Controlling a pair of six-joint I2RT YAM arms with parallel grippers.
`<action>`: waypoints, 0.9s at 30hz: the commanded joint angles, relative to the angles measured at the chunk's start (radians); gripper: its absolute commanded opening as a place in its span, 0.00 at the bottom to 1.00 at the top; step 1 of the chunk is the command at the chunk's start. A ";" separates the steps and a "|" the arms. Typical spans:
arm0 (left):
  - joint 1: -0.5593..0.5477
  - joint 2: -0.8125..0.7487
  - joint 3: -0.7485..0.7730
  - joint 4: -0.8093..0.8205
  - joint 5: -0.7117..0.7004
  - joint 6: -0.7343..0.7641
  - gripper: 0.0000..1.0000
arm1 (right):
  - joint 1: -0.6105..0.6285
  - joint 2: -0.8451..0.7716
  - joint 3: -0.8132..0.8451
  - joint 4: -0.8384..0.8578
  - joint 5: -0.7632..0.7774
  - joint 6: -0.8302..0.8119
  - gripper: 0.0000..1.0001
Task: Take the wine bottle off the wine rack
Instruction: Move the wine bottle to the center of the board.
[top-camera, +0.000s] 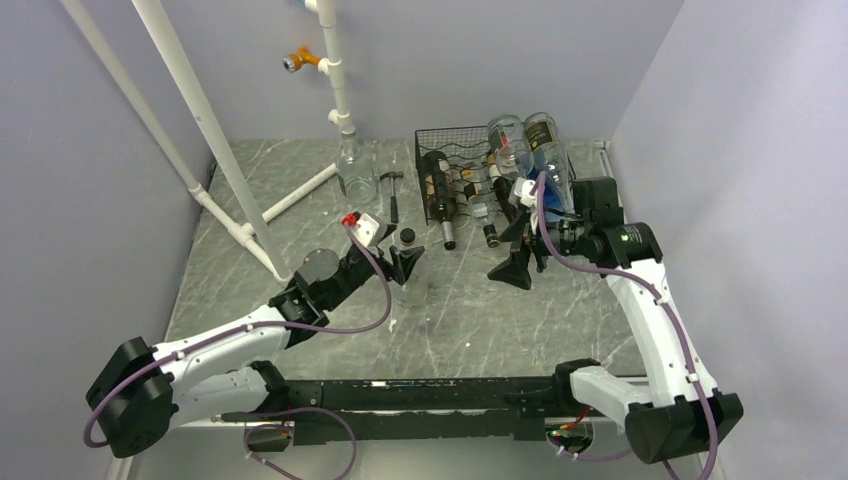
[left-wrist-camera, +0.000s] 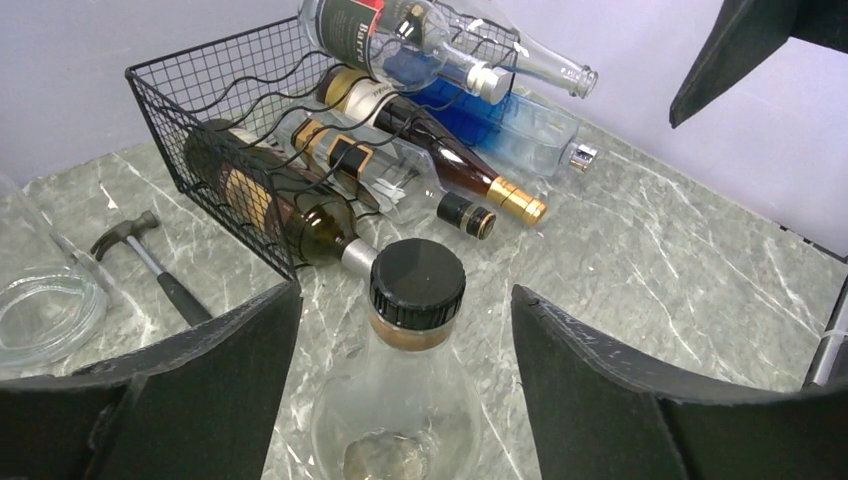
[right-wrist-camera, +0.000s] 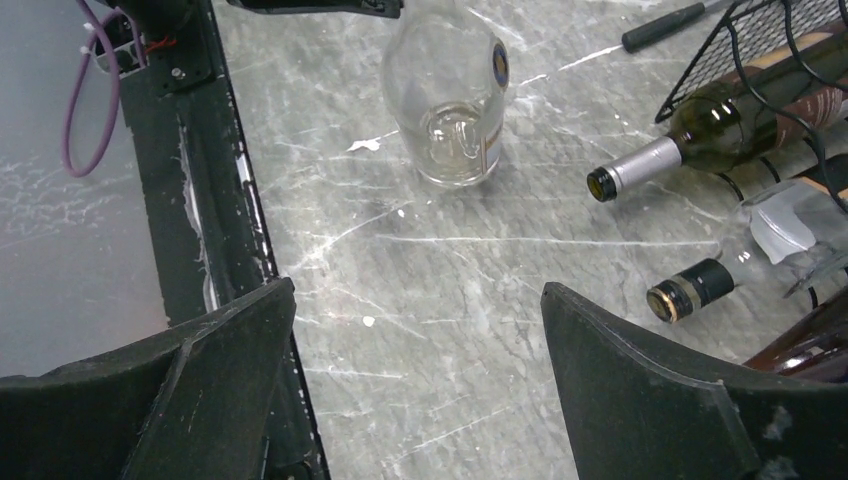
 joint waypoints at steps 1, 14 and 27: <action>0.005 0.044 0.072 -0.050 0.010 -0.036 0.78 | -0.027 -0.063 -0.067 0.105 -0.071 -0.045 0.97; 0.005 0.095 0.174 -0.161 -0.062 0.014 0.04 | -0.087 -0.035 -0.188 0.133 -0.129 -0.108 0.97; 0.160 0.079 0.237 -0.081 -0.305 0.112 0.00 | -0.121 -0.076 -0.237 0.155 -0.157 -0.096 0.97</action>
